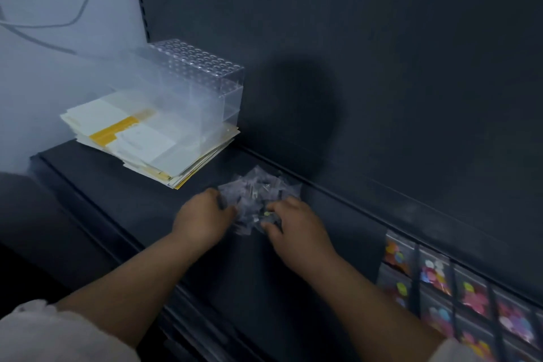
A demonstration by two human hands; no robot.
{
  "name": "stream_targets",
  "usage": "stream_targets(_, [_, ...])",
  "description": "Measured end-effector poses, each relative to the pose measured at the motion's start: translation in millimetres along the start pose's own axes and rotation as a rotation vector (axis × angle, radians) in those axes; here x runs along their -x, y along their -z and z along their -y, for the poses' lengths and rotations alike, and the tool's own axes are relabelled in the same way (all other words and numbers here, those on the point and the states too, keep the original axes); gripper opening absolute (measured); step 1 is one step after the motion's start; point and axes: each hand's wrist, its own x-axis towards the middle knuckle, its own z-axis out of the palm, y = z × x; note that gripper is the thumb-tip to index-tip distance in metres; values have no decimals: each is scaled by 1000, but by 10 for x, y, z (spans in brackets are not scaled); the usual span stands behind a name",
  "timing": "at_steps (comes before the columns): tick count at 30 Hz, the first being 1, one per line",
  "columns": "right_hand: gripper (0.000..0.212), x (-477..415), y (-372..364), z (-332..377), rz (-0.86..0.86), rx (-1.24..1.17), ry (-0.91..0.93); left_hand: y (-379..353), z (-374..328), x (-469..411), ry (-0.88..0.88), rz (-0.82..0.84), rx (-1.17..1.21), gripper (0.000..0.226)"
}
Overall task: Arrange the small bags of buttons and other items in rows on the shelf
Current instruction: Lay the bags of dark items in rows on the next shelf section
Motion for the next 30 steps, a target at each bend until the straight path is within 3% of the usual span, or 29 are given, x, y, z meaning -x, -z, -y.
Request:
stream_targets(3, [21, -179, -108, 24, 2, 20, -45, -33, 2, -126, -2, 33, 68, 33])
stream_targets(10, [27, -402, -291, 102, 18, 36, -100, -127, 42, -325, 70, 16, 244, 60])
stream_targets(12, [26, -423, -339, 107, 0, 43, -98, -141, 73, -376, 103, 18, 317, 45])
stream_targets(14, [25, -438, -358, 107, -9, 38, -109, -145, 85, -399, 106, 43, 393, 15])
stream_targets(19, [17, -447, -361, 122, 1, -5, -163, -144, 81, -362, 102, 64, 546, 16])
stream_targets(22, [7, -410, -316, 132, -27, -106, -205, -100, 48, -300, 128, 106, 714, 13])
stream_targets(25, [17, -348, -201, 132, -59, -277, -280, -23, -13, -228, 147, 155, 875, 14])
stream_targets(30, [25, -137, 54, 122, -150, -771, -486, 57, -201, -46, 195, 281, 1067, 17])
